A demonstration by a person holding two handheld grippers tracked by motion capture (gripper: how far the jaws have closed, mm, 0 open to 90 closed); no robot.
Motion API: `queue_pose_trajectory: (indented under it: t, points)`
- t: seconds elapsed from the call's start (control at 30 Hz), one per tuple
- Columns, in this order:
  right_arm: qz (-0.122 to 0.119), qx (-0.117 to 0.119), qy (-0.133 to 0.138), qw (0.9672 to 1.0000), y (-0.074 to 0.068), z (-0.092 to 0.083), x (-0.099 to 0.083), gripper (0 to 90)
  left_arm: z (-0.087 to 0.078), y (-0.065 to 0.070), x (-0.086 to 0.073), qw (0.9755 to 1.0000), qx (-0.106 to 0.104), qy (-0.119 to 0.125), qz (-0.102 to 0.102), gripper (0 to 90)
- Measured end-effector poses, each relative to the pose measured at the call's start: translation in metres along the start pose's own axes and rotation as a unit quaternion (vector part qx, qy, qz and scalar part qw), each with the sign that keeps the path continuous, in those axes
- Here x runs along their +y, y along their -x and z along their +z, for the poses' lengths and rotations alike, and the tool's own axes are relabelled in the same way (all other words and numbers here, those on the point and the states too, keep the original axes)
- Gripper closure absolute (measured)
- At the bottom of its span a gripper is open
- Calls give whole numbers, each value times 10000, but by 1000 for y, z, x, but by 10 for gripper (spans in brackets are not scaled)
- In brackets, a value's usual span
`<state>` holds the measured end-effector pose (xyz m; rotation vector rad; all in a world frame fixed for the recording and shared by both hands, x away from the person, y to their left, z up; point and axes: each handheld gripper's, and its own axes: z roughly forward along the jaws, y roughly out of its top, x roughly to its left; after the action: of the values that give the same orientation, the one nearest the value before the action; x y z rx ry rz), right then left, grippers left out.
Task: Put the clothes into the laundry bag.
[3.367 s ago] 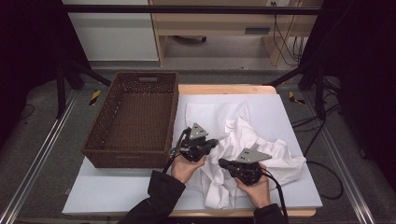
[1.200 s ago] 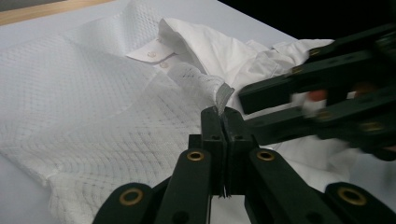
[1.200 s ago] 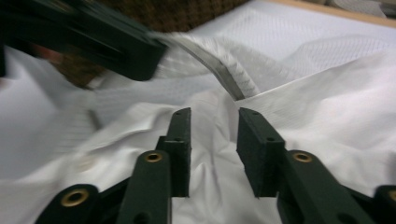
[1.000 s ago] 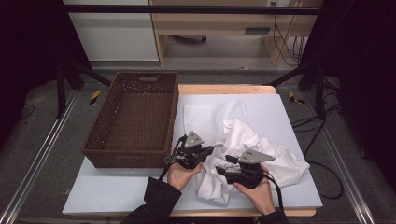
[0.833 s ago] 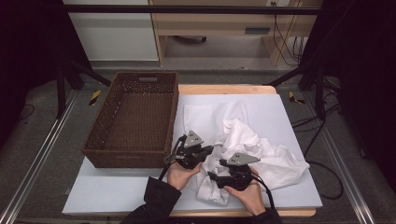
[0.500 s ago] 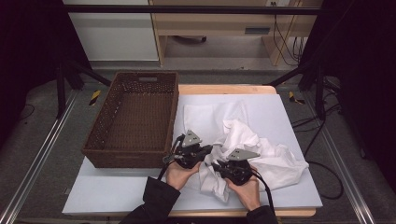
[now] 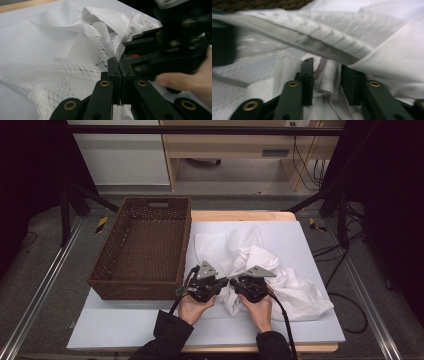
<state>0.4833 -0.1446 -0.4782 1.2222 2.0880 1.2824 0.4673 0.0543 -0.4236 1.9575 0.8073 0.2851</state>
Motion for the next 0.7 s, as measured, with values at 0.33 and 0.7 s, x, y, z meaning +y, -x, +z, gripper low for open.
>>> queue_pose_trajectory:
  t: [0.33, 0.7]
  points:
    - [-171, 724, 87, 9972, 4, -65, -12, 393, 4, -3, 0, 9999, 97, 33, -37, 890]
    - [-230, 746, -414, 9961, -13, -28, -20, 869, 3, -1, 2, 10000, 42, 69, -36, 890]
